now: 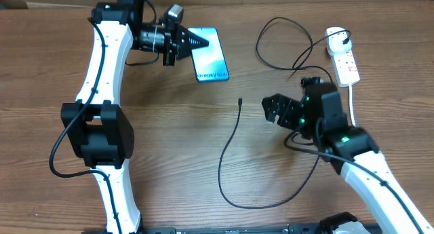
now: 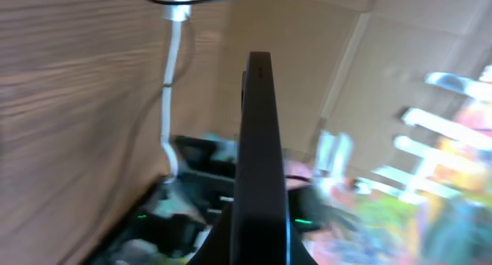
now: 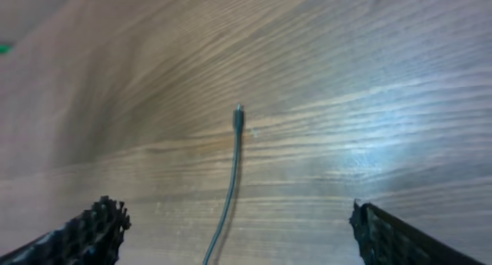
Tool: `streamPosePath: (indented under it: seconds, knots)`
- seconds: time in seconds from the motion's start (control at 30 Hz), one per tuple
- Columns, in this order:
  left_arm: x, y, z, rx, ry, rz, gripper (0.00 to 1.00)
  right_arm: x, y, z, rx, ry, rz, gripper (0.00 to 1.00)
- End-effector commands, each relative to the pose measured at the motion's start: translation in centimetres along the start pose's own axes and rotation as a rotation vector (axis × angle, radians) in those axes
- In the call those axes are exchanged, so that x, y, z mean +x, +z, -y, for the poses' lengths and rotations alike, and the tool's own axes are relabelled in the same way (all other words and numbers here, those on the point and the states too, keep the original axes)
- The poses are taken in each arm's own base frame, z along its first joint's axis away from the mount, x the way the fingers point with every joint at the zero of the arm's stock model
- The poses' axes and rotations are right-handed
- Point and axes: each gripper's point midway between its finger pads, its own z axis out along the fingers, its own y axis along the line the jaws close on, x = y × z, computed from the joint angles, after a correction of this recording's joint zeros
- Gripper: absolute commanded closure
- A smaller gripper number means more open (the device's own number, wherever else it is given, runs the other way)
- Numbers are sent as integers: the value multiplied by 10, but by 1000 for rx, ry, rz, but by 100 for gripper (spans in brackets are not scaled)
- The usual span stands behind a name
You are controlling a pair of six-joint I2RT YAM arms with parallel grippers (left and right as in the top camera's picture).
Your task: Plug charger to phone and switch on socket
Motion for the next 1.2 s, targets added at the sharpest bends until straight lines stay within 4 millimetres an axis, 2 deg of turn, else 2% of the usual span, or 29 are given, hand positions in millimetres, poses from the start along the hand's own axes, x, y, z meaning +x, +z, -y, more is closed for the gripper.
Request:
streamPosePath:
  seconds: [0.0, 0.1, 0.17, 0.23, 0.3, 0.43, 0.53, 0.63, 0.8, 0.9, 1.03, 1.17]
  knots:
    - [8, -2, 3, -56, 159, 9, 96, -15, -14, -21, -30, -94, -11, 0]
    - [13, -2, 7, -28, 156, -5, 96, -7, -19, -48, -172, -170, -65, 0]
    - [19, -3, 25, 83, 195, -28, 96, -2, -23, -61, -253, -171, -97, 0]
    - [26, -8, 45, 209, 233, -43, 96, -1, -25, -70, -302, -171, -104, 0]
    - [26, -11, 49, 231, 221, -44, 96, -5, -23, -72, -310, -176, -89, 0]
    - [25, -10, 44, 202, 219, -39, 96, -10, -13, -58, -224, -97, -73, 0]
    - [26, -10, 43, 202, 211, -41, 96, -6, -2, -50, -190, -76, -102, 0]
    - [25, -12, 43, 202, 212, -35, 96, 5, 18, -39, -142, -56, -167, 5]
    - [20, -19, 35, 162, 204, -11, 96, 23, 45, -23, -73, -2, -285, 6]
    - [19, -22, 28, 126, 187, 2, 96, 24, 52, -20, -23, -13, -350, 7]
    - [14, -31, 22, 100, 180, 27, 96, 12, 51, -11, 99, -30, -372, 7]
    - [6, -50, 15, 81, 171, 74, 96, 6, 53, -14, 119, -49, -359, 7]
